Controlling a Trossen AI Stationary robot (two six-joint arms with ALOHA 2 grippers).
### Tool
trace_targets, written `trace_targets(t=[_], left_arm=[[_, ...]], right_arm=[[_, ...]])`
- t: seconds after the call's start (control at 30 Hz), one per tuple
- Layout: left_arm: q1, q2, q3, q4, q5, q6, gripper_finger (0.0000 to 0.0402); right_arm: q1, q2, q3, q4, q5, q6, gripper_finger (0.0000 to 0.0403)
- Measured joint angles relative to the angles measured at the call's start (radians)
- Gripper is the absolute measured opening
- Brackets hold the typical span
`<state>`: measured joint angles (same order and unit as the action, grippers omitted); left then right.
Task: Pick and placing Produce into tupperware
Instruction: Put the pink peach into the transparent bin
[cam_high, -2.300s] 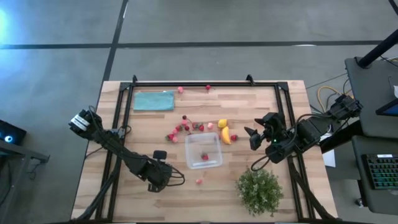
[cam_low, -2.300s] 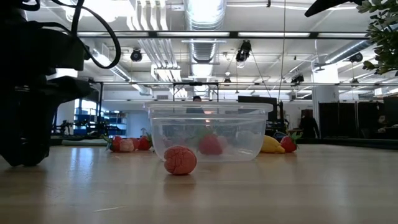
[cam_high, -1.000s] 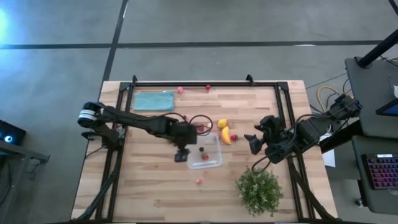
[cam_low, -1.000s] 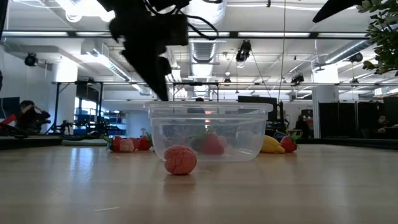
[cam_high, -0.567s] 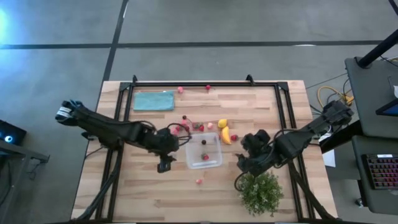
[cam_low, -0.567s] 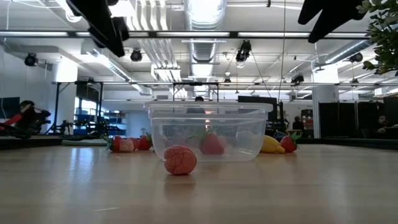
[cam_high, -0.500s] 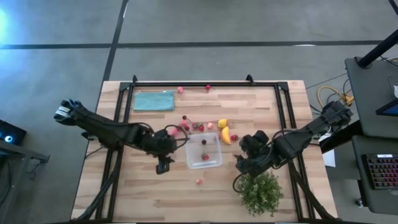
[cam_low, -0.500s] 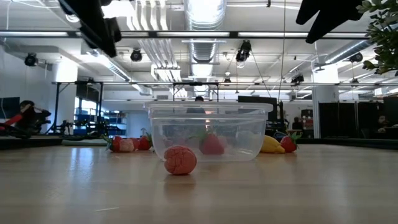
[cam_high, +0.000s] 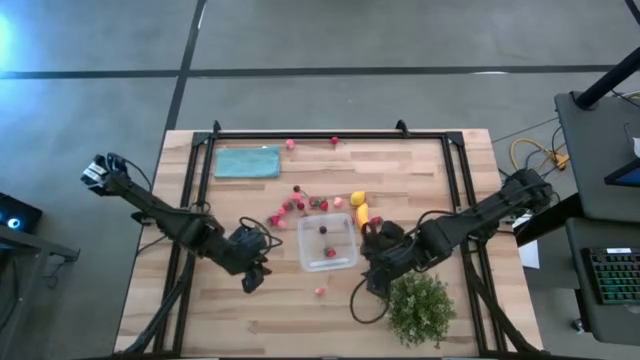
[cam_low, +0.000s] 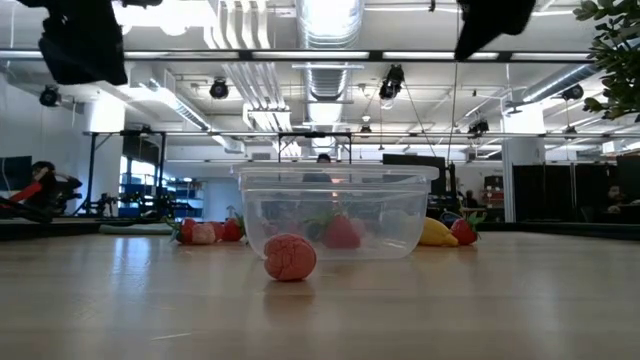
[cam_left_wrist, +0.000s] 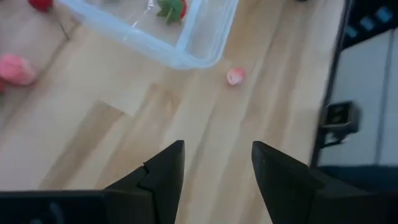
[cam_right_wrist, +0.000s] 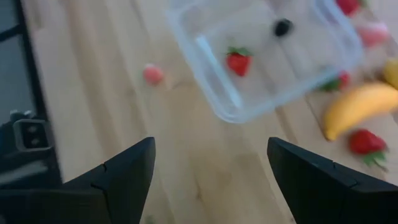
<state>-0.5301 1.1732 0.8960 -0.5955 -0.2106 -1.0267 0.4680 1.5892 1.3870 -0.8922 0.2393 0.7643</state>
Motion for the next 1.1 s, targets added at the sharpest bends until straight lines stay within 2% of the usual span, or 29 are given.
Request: trace_targets(t=[0.1,0.2,0.4,0.53,0.83,1.1], left_arm=[[-0.033,-0.017,-0.015,-0.006,-0.043,-0.063,0.0173],[-0.059,-0.027,-0.032,-0.039,-0.057,-0.076,0.0173],[-0.112,-0.013,-0.063,-0.178,-0.059,-0.094,0.0173],[-0.132,-0.01,-0.108,-0.173,-0.06,-0.097,0.0173],[-0.141,-0.011,-0.179,-0.173,-0.087,-0.083,0.0173],[-0.141,-0.011,-0.197,-0.171,-0.15,0.041,0.0173]], right_arm=[[-0.009,0.049,0.055,0.006,-0.058,-0.071,0.0301],[-0.009,0.106,0.111,0.008,-0.069,-0.124,0.0301],[-0.026,0.244,0.23,0.013,-0.099,-0.137,0.0297],[-0.029,0.334,0.309,-0.006,-0.108,-0.14,0.0297],[0.024,0.542,0.497,-0.018,-0.108,-0.065,0.0295],[0.022,0.724,0.706,-0.1,-0.108,0.002,0.0292]])
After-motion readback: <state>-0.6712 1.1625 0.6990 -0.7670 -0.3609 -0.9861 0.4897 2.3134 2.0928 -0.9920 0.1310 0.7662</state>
